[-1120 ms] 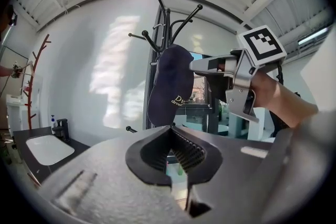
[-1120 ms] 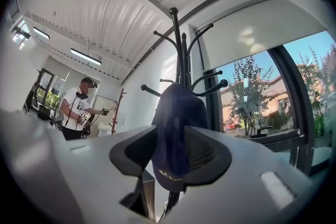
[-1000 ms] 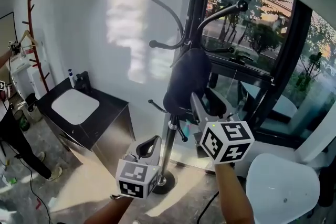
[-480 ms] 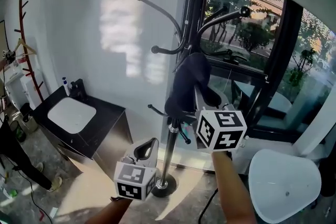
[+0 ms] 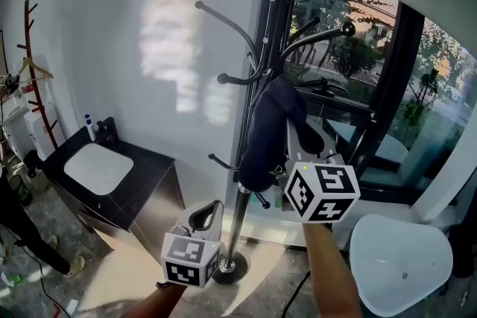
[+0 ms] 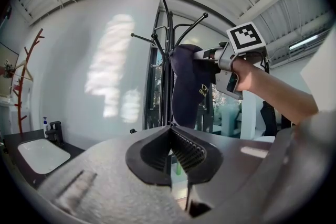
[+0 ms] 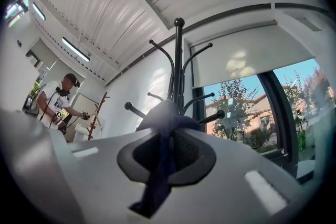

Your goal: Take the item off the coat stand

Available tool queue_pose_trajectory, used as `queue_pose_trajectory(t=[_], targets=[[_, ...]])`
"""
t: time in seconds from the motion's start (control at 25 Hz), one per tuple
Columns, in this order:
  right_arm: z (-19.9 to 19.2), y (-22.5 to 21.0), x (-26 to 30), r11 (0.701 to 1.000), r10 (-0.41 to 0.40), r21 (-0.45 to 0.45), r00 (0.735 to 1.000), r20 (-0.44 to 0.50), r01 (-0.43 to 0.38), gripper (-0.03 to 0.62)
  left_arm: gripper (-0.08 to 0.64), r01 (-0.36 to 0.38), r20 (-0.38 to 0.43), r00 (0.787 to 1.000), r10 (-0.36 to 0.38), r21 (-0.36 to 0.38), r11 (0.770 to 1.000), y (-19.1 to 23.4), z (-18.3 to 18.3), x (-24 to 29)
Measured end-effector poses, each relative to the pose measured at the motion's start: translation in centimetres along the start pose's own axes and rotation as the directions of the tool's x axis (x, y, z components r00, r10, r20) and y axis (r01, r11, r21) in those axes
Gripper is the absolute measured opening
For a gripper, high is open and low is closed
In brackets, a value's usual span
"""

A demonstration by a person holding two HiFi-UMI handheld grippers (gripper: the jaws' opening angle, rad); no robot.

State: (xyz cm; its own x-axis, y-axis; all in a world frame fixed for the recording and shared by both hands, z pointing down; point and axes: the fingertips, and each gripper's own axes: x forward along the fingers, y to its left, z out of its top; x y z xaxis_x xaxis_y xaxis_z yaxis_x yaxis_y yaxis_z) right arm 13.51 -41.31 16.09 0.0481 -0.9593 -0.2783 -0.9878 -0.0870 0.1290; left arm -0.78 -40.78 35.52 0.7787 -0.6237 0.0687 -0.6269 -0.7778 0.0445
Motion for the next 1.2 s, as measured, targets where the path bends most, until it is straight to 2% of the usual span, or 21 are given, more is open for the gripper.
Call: queue_pose_trajectory(t=[0.28, 0.6, 1.0, 1.2], targets=[[2.9, -0.3, -0.7, 0.998, -0.019, -0.056, 0.998, 0.064, 0.023, 0.018, 0.002, 0.008, 0.006, 1.000, -0.008, -0.003, 1.000, -0.3, -0.1, 0.1], [8.7, -1.2, -2.6, 0.990, -0.018, -0.134, 0.985, 0.169, 0.041, 0.018, 0.002, 0.017, 0.012, 1.000, -0.017, -0.026, 1.000, -1.5, 0.5, 0.5], [13.5, -1.1, -6.1, 0.988, 0.006, -0.151, 0.965, 0.263, 0.035, 0.018, 0.002, 0.054, 0.005, 0.999, -0.054, -0.030, 0.998, -3.8, 0.0, 1.0], [14.8, -1.9, -7.6, 0.987, -0.003, -0.152, 0.960, 0.279, 0.047, 0.018, 0.002, 0.074, 0.030, 0.997, -0.073, -0.021, 0.997, -5.1, 1.4, 1.3]])
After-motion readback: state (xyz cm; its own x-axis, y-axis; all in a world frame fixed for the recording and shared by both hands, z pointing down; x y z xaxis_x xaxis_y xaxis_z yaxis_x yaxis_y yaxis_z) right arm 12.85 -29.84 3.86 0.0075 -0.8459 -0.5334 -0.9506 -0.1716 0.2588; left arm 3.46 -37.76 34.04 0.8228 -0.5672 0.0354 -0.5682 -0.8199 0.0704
